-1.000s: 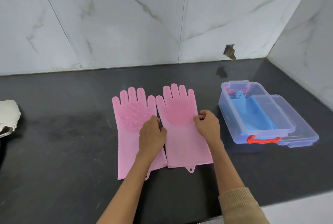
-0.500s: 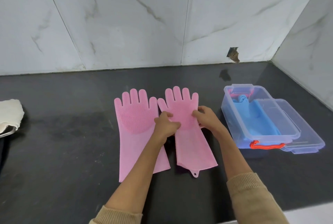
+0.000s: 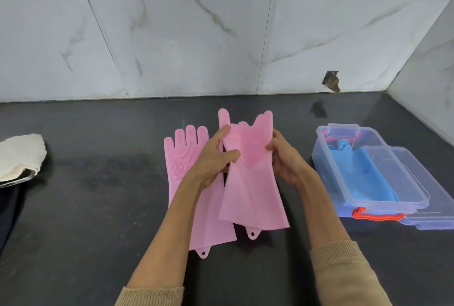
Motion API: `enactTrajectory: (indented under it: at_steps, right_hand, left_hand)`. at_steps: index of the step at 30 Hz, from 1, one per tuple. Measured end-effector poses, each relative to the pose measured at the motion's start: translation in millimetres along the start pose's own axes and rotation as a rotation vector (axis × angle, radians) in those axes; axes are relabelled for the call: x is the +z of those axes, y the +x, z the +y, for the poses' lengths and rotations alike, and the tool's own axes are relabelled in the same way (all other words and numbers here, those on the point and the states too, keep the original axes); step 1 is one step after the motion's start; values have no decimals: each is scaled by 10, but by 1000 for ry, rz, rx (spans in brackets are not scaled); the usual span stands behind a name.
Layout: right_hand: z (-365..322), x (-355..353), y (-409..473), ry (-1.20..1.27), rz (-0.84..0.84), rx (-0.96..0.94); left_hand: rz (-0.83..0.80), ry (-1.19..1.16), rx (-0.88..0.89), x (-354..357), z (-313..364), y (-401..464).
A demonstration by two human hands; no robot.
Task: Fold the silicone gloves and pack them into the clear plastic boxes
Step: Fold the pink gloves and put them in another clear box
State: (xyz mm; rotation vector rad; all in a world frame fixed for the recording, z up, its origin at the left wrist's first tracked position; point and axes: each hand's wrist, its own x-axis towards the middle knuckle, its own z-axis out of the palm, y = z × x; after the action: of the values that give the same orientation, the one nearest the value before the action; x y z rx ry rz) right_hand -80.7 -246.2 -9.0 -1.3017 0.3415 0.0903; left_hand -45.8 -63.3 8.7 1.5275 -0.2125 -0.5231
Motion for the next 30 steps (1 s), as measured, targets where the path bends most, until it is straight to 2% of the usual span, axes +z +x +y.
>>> enactTrajectory:
  at_steps: [4,12,16,19,25,30]
  right_hand:
    - [-93,250,40,-30,-89,-39]
    - [275,762,114,-322,-152,0]
    - [494,754,82,-381,-56,-50]
    - [551,741,51,-385,47,-53]
    - [594,784,-16,-492,154,-65]
    - [602,869,-53,-669,222,-104]
  left_hand:
    - [74,24,74,-335,1,-150]
    - [246,151,-12,-923,-325,-476]
    - [283,144,-78,-1013,-490,-566]
    - [330,136,-52,-1046,-552,-577]
    - [625,286,14,-1061,-628,-532]
    - [576,475,147,-1017,-701,-522]
